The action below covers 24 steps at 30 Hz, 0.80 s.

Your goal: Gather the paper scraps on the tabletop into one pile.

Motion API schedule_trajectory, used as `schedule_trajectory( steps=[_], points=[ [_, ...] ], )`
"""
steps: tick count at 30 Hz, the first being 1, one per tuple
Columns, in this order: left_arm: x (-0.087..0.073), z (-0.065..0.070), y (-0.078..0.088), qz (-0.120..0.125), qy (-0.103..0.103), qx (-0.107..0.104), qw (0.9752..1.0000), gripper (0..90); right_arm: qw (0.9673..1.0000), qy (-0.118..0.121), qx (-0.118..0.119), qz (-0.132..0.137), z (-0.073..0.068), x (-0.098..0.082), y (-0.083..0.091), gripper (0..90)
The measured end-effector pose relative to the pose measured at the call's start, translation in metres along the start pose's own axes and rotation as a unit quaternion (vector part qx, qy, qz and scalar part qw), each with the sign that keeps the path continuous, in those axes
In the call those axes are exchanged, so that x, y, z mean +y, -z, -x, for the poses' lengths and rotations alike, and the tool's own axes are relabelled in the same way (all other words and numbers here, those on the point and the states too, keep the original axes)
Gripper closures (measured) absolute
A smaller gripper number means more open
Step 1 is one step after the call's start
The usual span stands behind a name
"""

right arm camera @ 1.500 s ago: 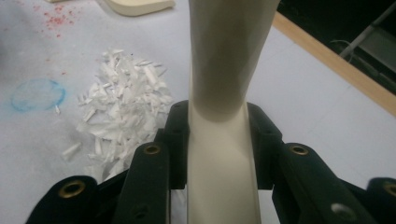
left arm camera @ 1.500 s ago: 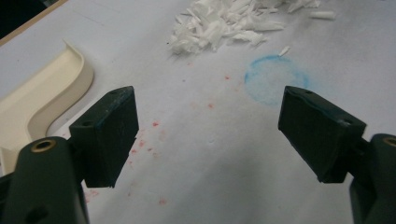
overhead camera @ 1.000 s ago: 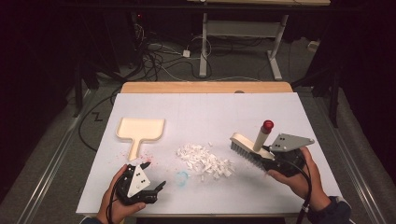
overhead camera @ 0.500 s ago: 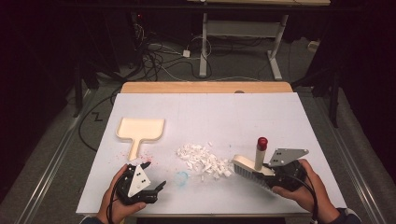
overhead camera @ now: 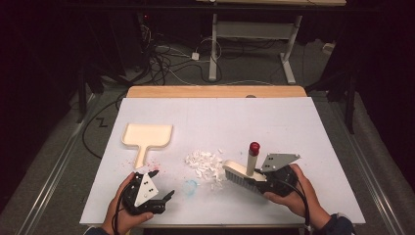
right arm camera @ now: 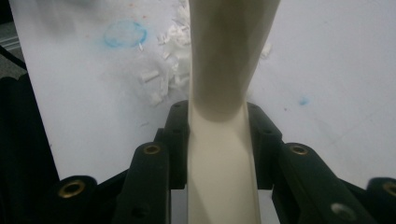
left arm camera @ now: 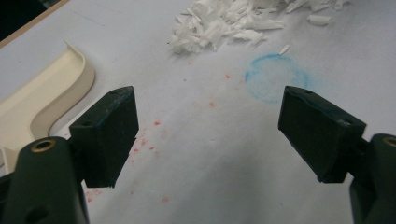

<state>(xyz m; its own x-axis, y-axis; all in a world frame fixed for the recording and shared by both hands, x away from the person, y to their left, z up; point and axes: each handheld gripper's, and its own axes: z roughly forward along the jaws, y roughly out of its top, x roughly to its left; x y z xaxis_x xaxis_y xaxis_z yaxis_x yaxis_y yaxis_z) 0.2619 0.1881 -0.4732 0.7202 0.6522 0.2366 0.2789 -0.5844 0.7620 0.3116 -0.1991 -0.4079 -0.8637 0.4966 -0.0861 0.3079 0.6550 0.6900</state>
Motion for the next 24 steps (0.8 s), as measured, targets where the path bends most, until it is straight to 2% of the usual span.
schedule_trajectory(
  steps=[4, 6, 10, 17, 22, 24],
  points=[
    [0.0, -0.001, 0.001, 0.003, 0.004, 0.001, 1.0, 18.9, 0.9998, -0.005, -0.004, 0.018, 0.002, 0.006, -0.001, 68.2],
    [-0.001, -0.002, 0.002, 0.004, 0.007, 0.002, 1.0, 18.9, 0.9994, -0.006, -0.008, 0.032, 0.003, 0.009, 0.002, 68.2],
    [-0.001, -0.001, 0.003, 0.003, 0.003, 0.005, 1.0, 18.9, 0.9988, -0.003, -0.018, 0.046, 0.003, 0.01, 0.012, 68.2],
    [-0.002, -0.003, 0.002, 0.001, 0.006, 0.006, 1.0, 18.9, 0.9963, -0.021, -0.03, 0.078, 0.008, 0.005, 0.032, 68.2],
    [-0.001, -0.004, 0.003, 0.006, 0.011, 0.007, 0.9999, 18.9, 0.9939, -0.039, -0.042, 0.094, 0.012, 0.005, 0.033, 68.2],
    [-0.002, -0.004, 0.002, 0.003, 0.008, 0.008, 0.9999, 18.9, 0.993, -0.044, -0.061, 0.091, 0.014, 0.007, 0.03, 68.2]
  ],
)
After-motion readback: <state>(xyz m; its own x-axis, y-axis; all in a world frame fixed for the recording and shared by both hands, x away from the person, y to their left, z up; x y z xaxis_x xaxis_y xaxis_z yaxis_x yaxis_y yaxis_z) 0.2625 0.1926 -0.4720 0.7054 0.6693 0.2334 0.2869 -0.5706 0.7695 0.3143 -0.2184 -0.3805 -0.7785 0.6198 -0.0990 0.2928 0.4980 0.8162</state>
